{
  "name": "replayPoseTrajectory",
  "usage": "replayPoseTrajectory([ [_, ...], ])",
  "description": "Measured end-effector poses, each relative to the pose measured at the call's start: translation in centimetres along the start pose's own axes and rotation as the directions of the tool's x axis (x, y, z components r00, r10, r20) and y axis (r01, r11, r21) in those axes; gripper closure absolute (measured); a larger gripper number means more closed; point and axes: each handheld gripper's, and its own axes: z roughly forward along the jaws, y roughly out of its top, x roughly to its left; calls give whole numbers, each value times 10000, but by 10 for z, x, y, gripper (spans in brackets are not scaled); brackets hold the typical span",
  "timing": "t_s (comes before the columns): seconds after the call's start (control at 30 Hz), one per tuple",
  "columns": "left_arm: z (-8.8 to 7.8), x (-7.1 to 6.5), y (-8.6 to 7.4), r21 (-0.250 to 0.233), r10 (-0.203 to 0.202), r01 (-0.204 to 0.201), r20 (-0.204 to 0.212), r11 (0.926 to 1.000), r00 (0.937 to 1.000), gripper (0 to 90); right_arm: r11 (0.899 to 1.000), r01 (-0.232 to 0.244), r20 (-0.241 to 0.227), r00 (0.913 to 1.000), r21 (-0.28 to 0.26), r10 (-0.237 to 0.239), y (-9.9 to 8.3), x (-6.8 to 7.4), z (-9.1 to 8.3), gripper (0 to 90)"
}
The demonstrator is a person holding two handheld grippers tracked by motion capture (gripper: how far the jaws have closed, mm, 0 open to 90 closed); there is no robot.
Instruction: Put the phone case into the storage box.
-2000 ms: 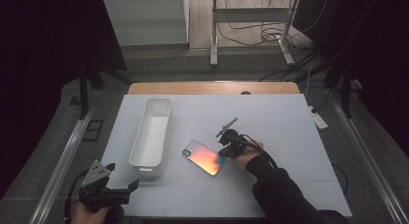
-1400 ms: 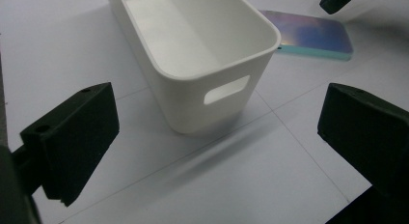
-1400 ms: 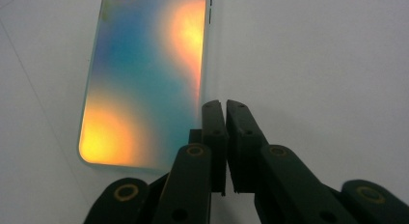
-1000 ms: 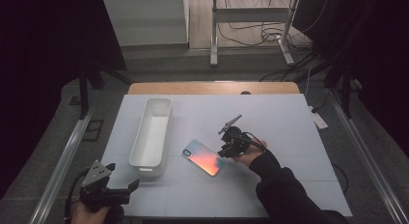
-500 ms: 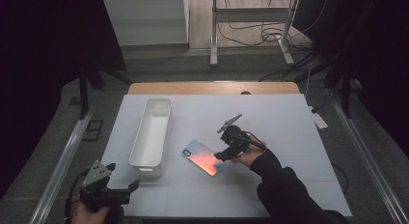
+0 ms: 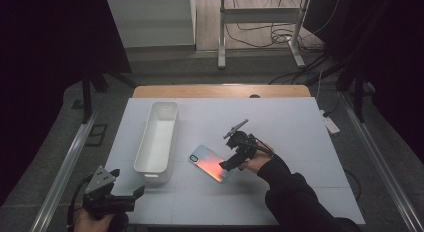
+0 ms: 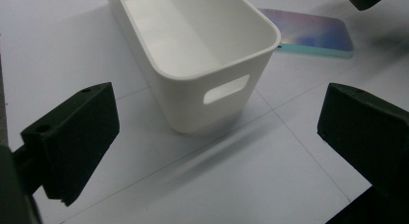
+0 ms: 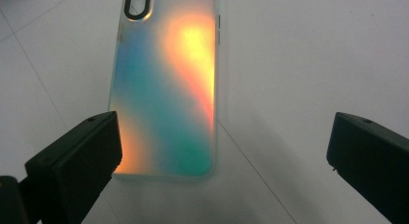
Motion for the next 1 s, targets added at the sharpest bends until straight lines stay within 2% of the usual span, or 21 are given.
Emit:
replayPoseTrajectory([
  [0.63, 0, 0, 0, -7, -2, 2, 7, 10000, 10000, 15, 9961, 844, -233, 9962, 248, -838, 14, 33, 23, 0],
  [0.83, 0, 0, 0, -25, -10, 10, 7, 10000, 10000, 15, 9945, 996, -195, 9949, 322, -990, 17, 40, 30, 0],
  [1.0, 0, 0, 0, -21, -7, 7, 7, 10000, 10000, 15, 9928, 1084, -37, 9941, 511, -1083, 17, 40, 35, 0],
])
